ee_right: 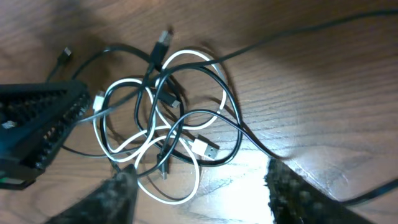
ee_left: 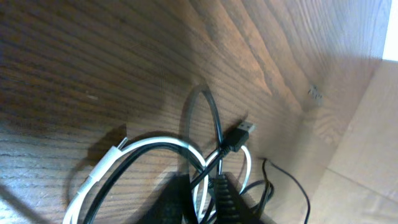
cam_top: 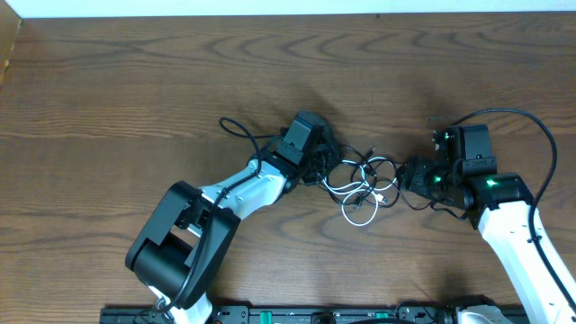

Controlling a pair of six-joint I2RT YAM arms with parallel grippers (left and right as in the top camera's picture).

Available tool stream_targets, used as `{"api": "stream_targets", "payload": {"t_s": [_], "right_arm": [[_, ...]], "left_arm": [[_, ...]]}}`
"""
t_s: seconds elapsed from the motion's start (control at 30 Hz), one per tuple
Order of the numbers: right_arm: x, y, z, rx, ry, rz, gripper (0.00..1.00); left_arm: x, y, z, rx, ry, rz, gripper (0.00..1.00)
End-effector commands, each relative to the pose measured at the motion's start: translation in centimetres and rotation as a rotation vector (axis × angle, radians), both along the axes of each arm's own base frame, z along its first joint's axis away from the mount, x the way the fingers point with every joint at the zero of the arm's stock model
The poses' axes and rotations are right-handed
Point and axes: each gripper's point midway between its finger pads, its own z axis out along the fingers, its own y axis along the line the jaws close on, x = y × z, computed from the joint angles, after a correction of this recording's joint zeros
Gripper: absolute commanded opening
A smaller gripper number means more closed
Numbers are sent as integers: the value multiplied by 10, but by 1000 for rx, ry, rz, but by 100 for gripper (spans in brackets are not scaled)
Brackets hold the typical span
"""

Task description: Untangle cables

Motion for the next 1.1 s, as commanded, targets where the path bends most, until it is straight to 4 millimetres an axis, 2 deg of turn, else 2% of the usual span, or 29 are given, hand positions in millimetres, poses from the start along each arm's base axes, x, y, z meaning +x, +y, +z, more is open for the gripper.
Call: {"api": "stream_targets", "payload": {"t_s": [0.0,0.13,0.2,0.27,0.37,0.47,0.57,0.67,0.8,0.97,1.07], "right_arm": [[0,2,1,2,-5,19,72],[0,0,1,-9,-7,20,76],[1,-1,1,-24,-13,26,76],[2,-5,0,-42,-16,17,76],[3,-9,0,-62,-18,8,76],[2,-9,-1,-71,-19,26,76],[1,-9,-2,-73,-17,31,76],[2,-9,-1,-72,-22,30,77],[5,0,2,-27,-39,52,83],[10,37,21,135,-128,227,84],[13,51,32,183,-193,320,84]], "left_arm": [[11,11,-1,92,-118,-64,8],[15,34,7,201,-224,-194,8],[18,48,21,248,-283,-238,7],[23,63,45,284,-366,-270,7],[30,90,97,312,-484,-253,7],[35,127,153,310,-583,-149,7],[29,160,209,248,-671,-20,8],[12,163,256,121,-762,0,7],[-12,150,299,1,-876,-59,8],[-27,133,318,-140,-890,-124,8],[-33,115,329,-218,-920,-193,7]]}}
